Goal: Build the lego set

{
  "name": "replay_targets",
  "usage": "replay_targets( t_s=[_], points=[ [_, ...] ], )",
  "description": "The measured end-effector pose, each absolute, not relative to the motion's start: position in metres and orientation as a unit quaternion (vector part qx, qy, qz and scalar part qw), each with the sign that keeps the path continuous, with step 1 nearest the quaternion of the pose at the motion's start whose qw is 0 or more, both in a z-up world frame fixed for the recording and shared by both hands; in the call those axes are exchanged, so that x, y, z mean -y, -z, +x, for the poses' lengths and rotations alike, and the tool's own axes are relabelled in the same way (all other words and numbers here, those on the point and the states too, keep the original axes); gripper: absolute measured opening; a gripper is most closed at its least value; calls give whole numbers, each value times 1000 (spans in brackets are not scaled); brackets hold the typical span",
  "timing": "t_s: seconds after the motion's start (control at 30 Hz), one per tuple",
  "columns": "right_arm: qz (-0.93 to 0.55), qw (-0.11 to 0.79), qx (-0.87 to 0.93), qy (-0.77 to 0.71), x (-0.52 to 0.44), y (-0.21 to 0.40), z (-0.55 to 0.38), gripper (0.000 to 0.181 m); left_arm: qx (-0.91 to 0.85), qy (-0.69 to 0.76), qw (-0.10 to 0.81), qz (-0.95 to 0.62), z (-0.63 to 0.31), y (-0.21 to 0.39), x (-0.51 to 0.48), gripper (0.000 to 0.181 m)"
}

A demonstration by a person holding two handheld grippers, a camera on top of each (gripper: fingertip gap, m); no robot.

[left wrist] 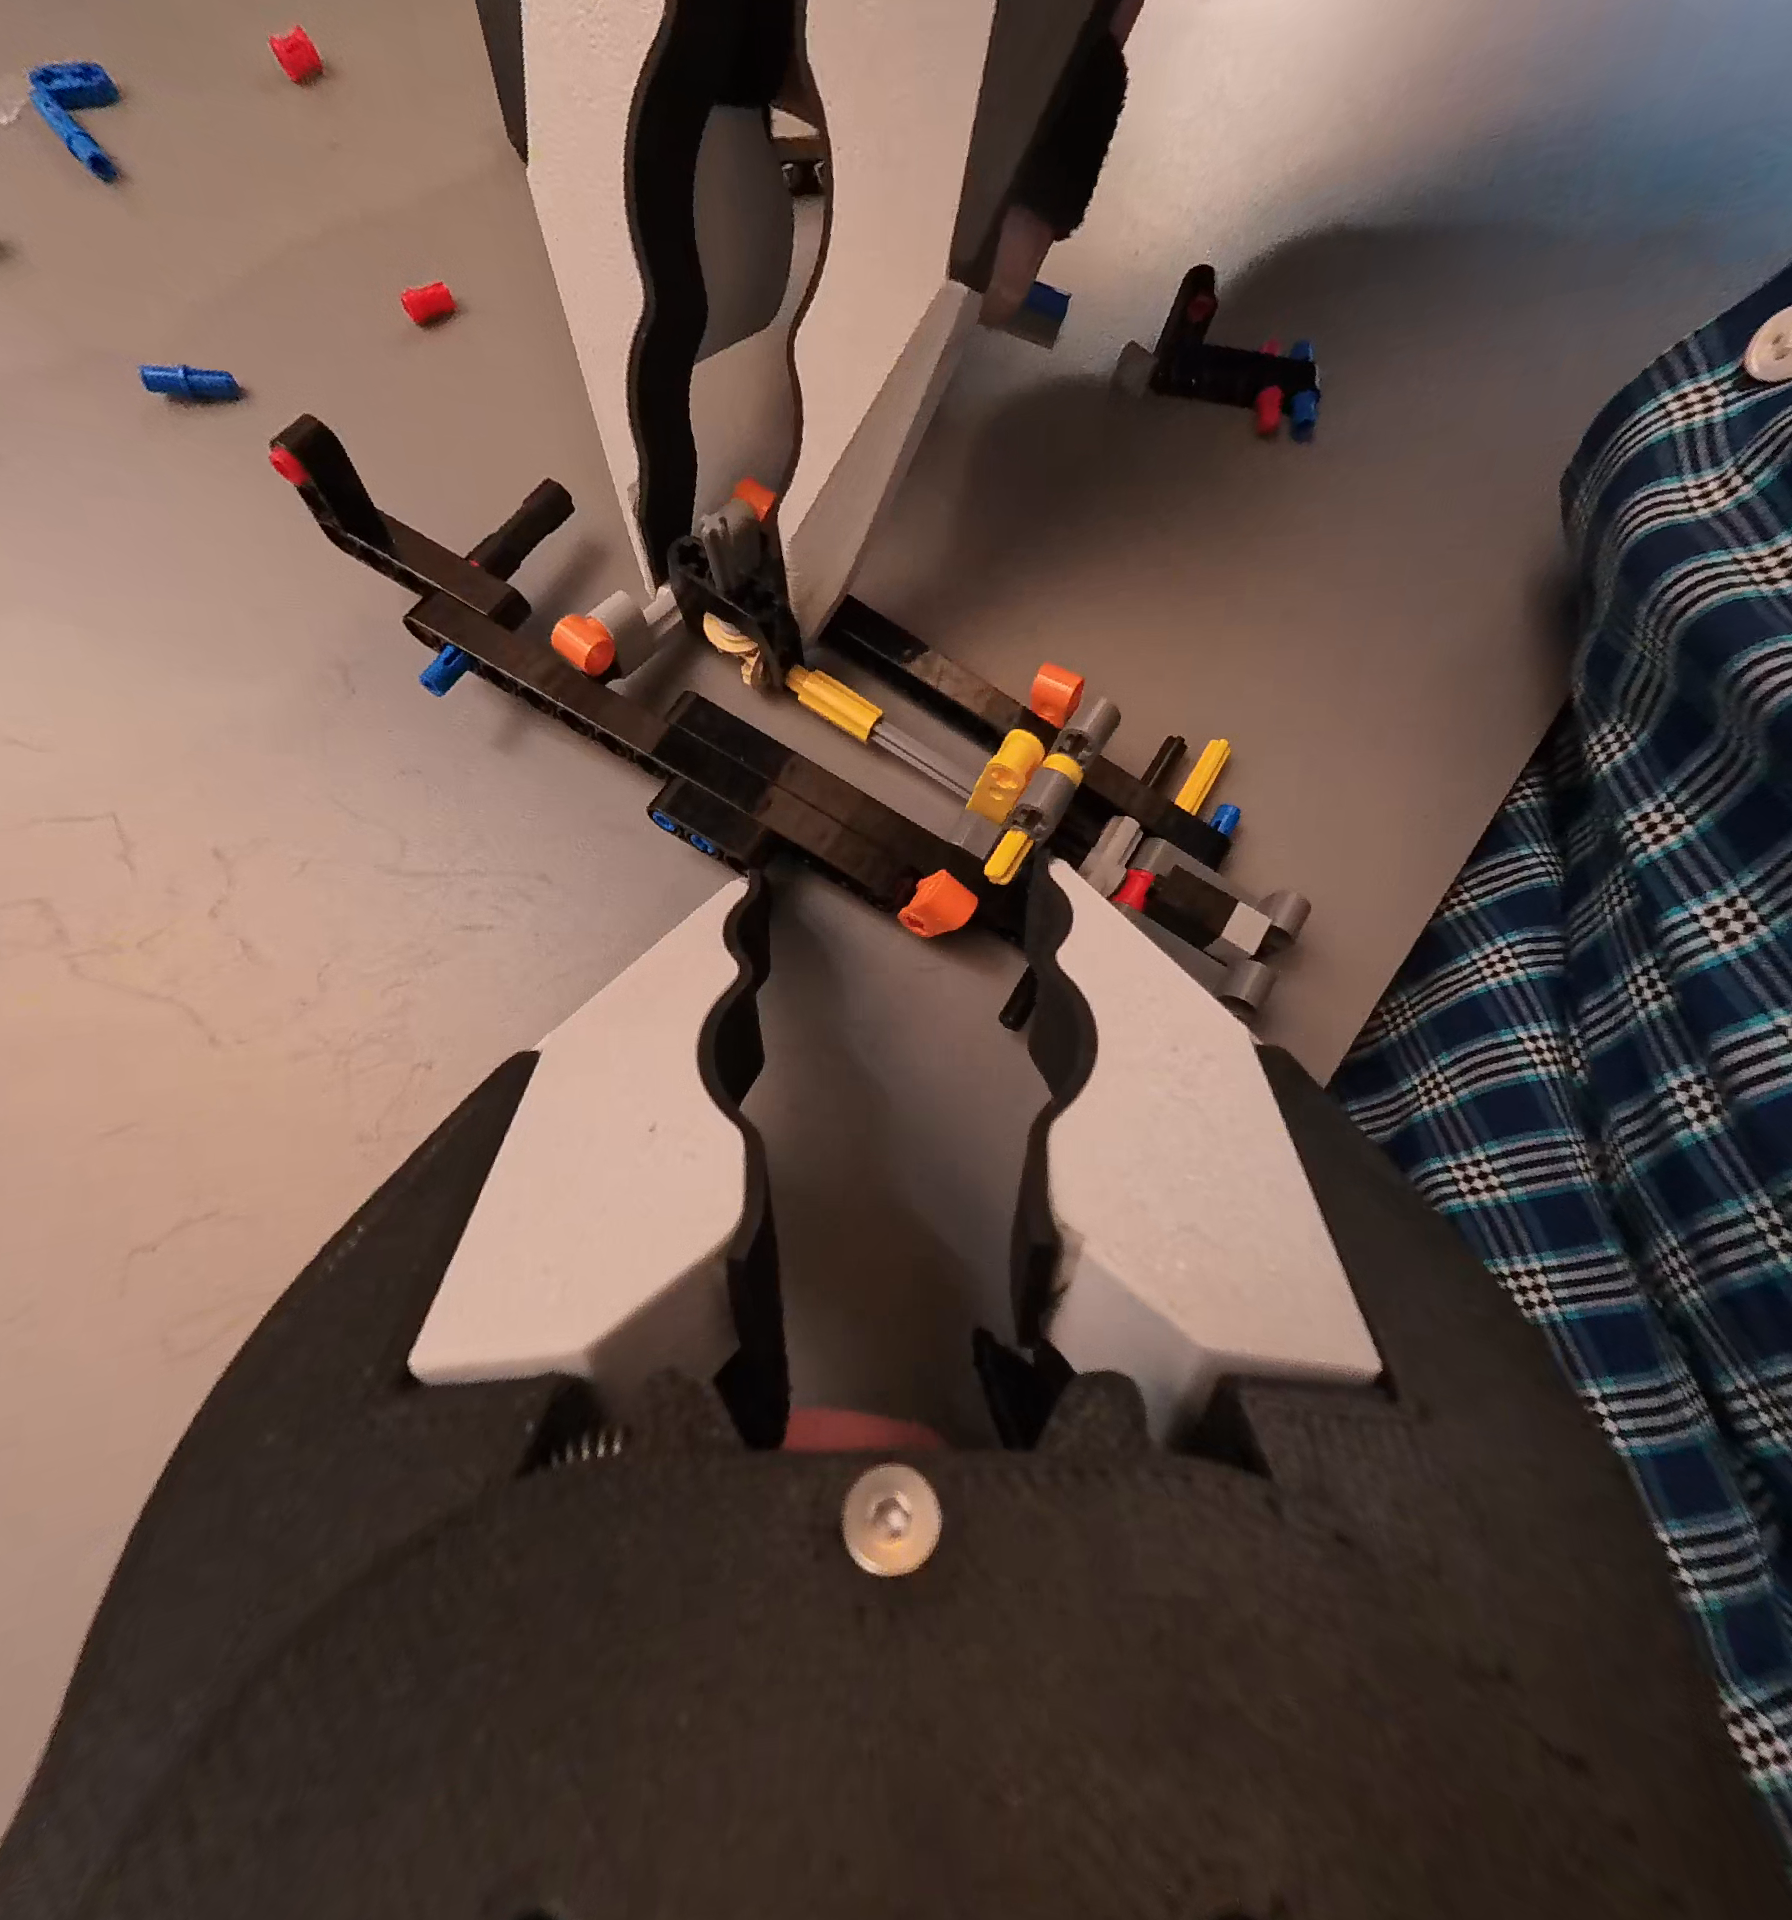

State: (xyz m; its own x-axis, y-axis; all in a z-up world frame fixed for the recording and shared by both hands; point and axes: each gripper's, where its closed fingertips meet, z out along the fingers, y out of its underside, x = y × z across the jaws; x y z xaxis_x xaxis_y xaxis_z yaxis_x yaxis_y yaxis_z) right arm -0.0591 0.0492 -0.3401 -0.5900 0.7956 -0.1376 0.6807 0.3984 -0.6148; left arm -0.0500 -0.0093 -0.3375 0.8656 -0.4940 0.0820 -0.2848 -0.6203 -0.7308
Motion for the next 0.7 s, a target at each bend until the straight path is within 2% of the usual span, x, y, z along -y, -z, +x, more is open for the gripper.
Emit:
replay_targets(
  t_s=[0.07,0.1,0.2,0.4,0.7],
  points=[
    [-440,90,835,-319,-50,340,-58,23,-218,142,376,-890,-50,338,9,48],
    [-440,91,836,-315,-51,340,-58,24,-220,143,375,-889,-49,338,10,42],
    [-442,114,828,-324,-51,332,-59,35,-221,131,378,-890,-49,338,9,40],
    [-444,150,821,-327,-48,326,-61,34,-216,137,373,-892,-50,339,8,41],
    [-446,154,817,-331,-43,332,-63,25,-221,129,377,-890,-49,339,8,41]
  ],
)
